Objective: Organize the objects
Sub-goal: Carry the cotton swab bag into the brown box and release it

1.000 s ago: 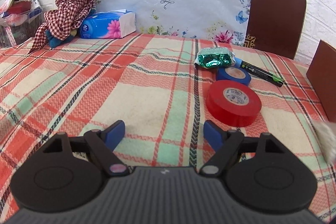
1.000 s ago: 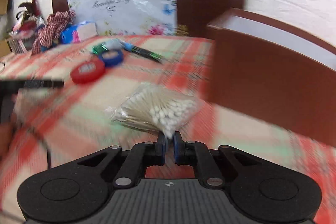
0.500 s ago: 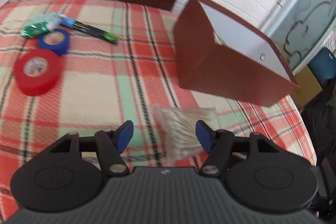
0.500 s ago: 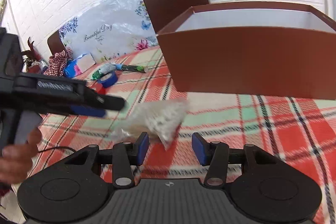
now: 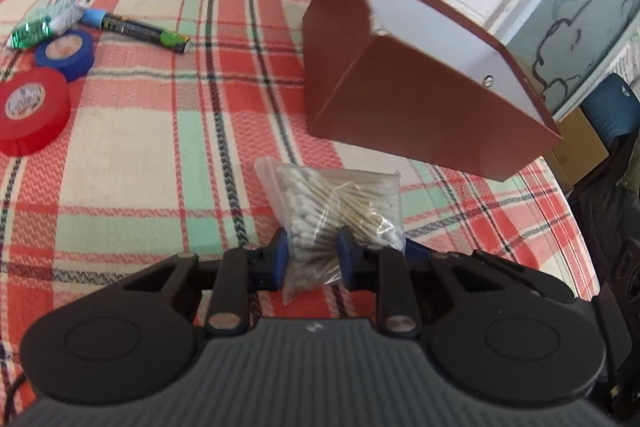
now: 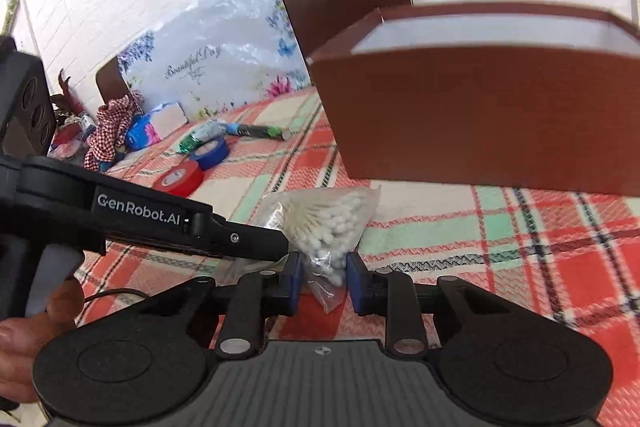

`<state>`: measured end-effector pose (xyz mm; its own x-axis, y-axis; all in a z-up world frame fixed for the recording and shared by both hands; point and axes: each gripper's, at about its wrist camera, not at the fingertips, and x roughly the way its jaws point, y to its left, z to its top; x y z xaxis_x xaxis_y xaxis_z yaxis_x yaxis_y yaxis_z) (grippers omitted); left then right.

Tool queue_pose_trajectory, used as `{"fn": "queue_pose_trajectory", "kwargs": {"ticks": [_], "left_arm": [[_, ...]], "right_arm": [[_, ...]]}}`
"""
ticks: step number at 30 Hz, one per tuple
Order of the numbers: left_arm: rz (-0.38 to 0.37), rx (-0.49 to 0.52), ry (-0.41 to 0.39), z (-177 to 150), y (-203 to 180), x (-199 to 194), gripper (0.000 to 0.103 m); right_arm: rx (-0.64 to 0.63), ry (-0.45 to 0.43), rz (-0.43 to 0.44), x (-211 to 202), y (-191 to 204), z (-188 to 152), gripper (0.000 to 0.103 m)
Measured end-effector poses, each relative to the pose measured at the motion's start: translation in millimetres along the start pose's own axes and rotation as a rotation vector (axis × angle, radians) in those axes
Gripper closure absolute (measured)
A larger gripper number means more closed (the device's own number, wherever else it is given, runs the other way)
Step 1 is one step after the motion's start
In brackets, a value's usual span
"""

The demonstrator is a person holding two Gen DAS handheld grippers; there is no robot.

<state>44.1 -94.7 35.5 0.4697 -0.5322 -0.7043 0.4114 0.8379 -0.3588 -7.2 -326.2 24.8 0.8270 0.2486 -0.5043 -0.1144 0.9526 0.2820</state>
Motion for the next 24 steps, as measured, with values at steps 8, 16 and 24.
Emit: {"fn": "queue_pose_trajectory", "kwargs": {"ticks": [8,16,24], "left_arm": [[-0.107,0.158,-0.186,56.5,-63.1,-24.7,0.075],[-0.142,0.313,-0.183,128.2,-141.7,49.4,0.075],[0.035,0.419,-0.167,133.4,-160.0,112.1,0.054]], "right_arm": [[-0.081,-0.300,-0.148,-51.8,-4.8,41.9,0.077],[0.025,-0.381,-0.306,-48.8,-85.1,88.4,0.077],[0.013,-0.368,-0.545,-6.6,-120.3,89.7,0.039]]}}
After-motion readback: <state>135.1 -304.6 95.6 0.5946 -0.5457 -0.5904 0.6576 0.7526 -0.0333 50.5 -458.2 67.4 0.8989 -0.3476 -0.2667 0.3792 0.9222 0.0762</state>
